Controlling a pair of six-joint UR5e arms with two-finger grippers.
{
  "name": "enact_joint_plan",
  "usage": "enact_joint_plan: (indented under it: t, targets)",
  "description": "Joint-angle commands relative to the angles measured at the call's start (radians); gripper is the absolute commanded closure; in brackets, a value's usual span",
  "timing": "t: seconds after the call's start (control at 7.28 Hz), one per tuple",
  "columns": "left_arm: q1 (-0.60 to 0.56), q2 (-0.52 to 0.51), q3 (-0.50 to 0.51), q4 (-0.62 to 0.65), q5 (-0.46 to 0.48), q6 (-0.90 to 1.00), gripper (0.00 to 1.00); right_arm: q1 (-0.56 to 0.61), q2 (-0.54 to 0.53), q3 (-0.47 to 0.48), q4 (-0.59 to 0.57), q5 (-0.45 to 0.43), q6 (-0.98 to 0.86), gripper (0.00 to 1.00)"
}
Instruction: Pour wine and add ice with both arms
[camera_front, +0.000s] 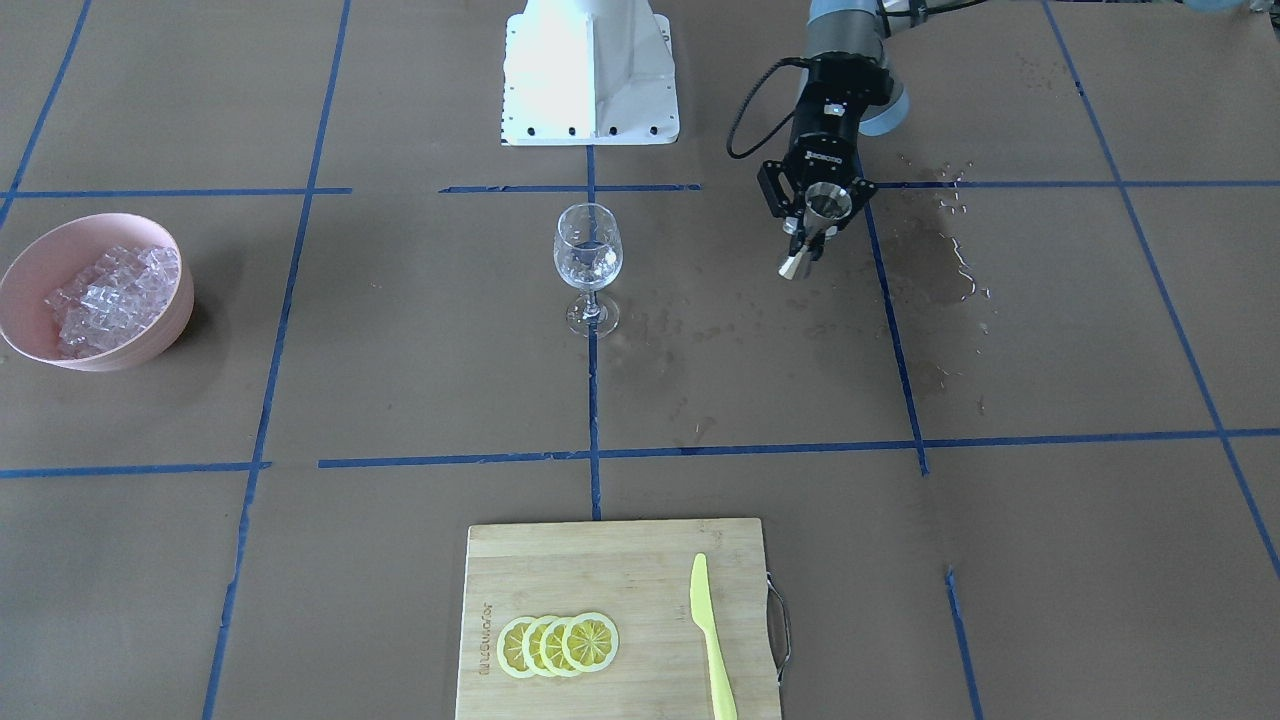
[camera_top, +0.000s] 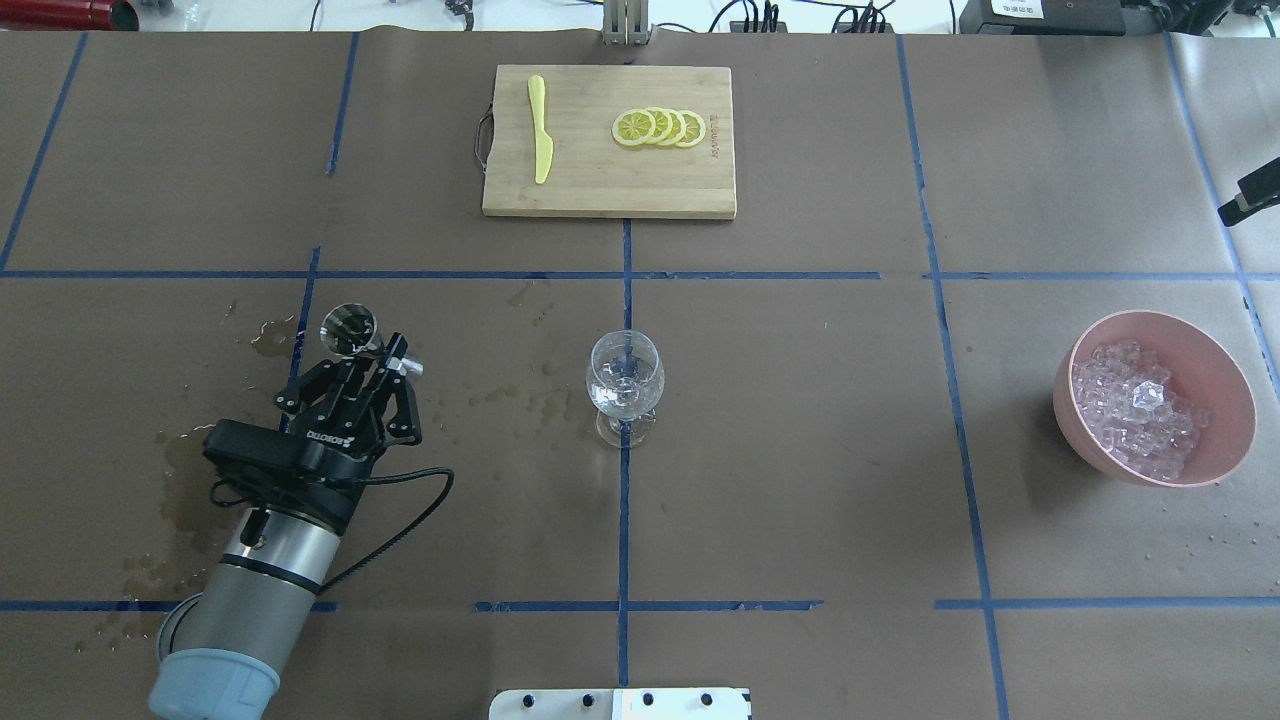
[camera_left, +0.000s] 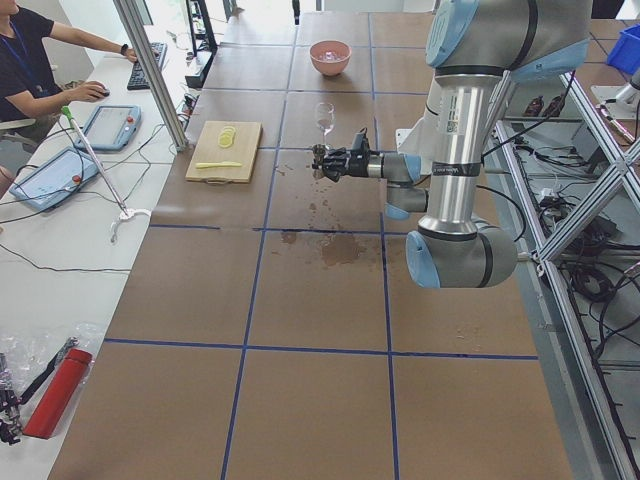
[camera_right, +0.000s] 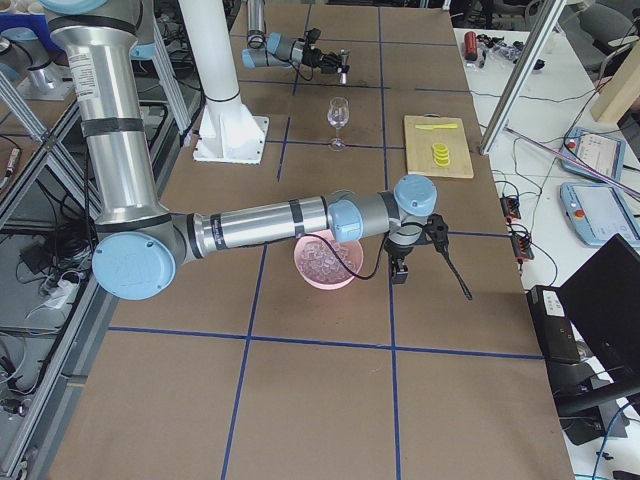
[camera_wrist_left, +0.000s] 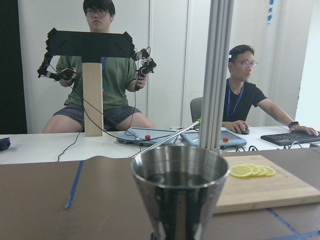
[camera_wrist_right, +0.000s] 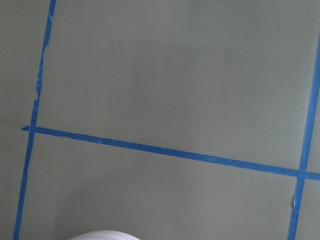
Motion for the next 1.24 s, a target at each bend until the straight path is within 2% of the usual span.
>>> enact_joint_plan:
  t: [0.0,0.41,0.55,0.96,1.1]
  targets:
    - [0.008,-0.107,-0.055,0.077,-0.064,0.111,1.0,0.0,0.0,-0.002,0.038,-0.001,0.006,0.0]
    - [0.03,-0.164,-0.121,0.284,-0.071,0.131,1.0,0.0,-0.002,0.002,0.057,-0.001,0.007,0.0]
    - [0.03,-0.172,-0.123,0.312,-0.072,0.137,1.0,0.0,0.0,0.002,0.057,-0.001,0.007,0.0]
    - [0.022,-0.172,-0.14,0.401,-0.091,0.397,1.0,0.0,-0.002,0.018,0.057,-0.001,0.007,0.0]
    - [0.018,-0.175,-0.14,0.46,-0.097,0.406,1.0,0.0,-0.002,0.019,0.057,-0.001,0.007,0.0]
